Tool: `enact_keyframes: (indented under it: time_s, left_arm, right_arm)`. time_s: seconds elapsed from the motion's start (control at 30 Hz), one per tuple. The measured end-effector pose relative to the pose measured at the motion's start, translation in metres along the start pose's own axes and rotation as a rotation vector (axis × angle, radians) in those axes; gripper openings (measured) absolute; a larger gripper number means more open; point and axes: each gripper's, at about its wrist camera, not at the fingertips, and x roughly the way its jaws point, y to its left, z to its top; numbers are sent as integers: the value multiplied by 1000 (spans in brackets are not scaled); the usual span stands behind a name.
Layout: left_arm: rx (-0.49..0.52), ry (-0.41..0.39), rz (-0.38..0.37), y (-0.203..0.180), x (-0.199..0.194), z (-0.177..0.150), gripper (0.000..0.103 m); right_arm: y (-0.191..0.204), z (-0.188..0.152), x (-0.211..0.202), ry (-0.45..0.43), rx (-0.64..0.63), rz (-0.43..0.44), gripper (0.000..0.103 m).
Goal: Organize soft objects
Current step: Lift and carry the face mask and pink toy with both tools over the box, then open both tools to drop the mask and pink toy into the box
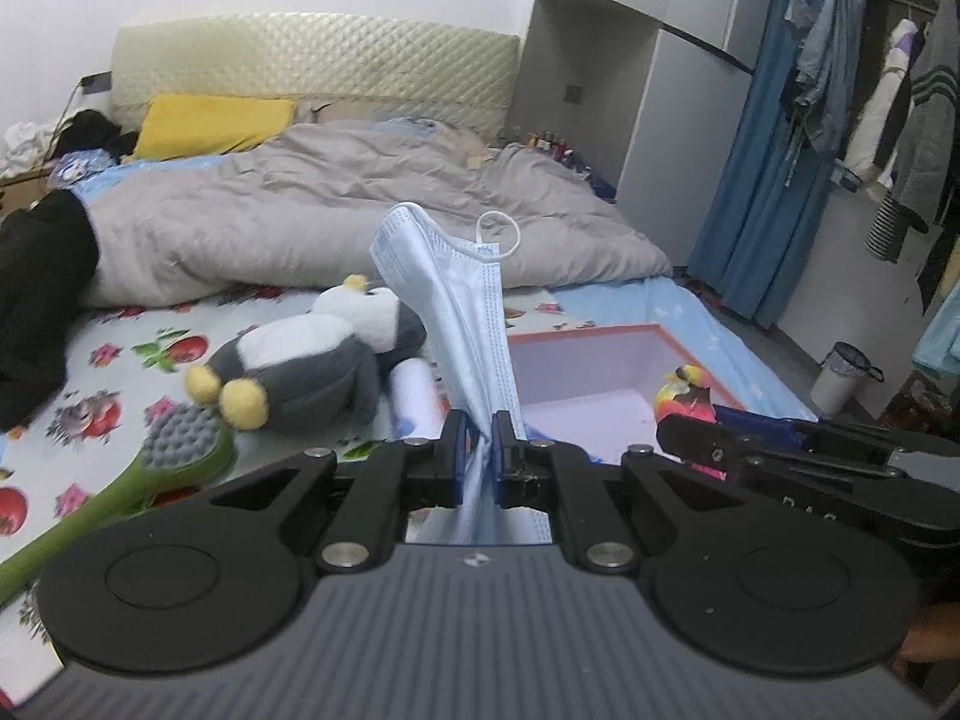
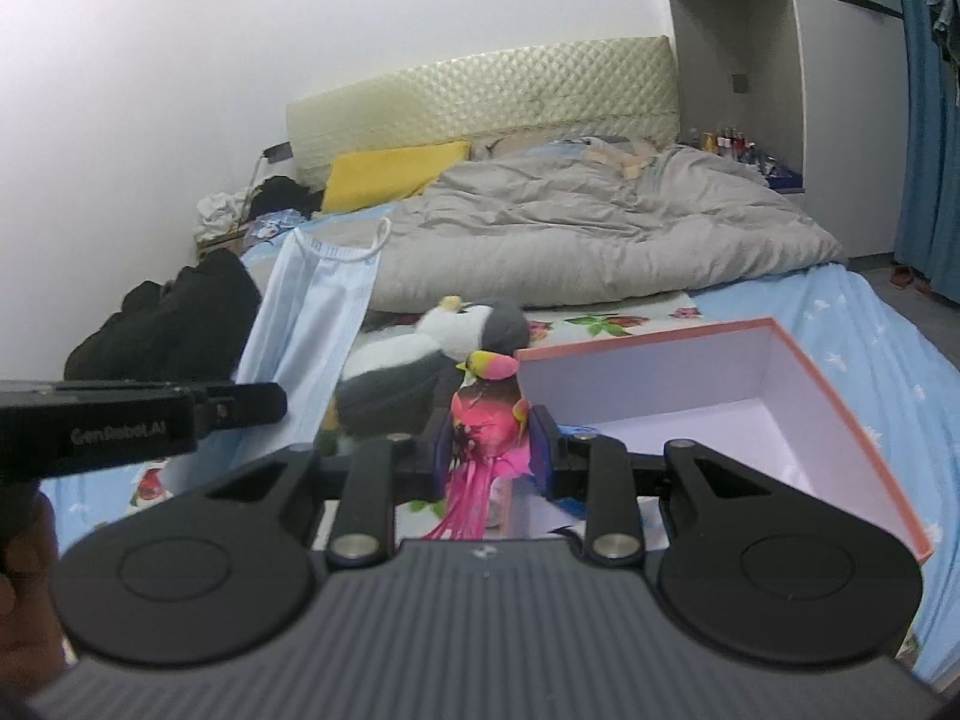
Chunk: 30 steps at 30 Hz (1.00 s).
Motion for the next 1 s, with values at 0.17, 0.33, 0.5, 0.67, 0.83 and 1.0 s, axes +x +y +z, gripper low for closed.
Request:
enact_keyframes:
  time_s: [0.17, 0.33, 0.5, 0.67, 0.83, 1.0]
  left_arm:
    - [24, 26, -20, -26, 28, 7, 10]
    - [46, 68, -39, -45, 65, 8, 10]
    - [68, 153, -56, -59, 112, 0, 10]
    - [81, 231, -69, -65, 154, -10, 11]
    - [86, 301, -63, -65, 192, -19, 11]
    - [84, 349, -57, -61, 215, -26, 11]
  right_arm:
    - [-32, 0, 8, 26, 37, -32, 30]
    - [-60, -3, 22, 67, 68, -64, 30]
    - [-86, -13, 44, 132, 90, -97, 30]
    - [-109, -30, 71, 206, 116, -125, 31]
    - [-123, -46, 93, 262, 134, -141, 31]
    - [-131, -56, 105, 288, 142, -158, 31]
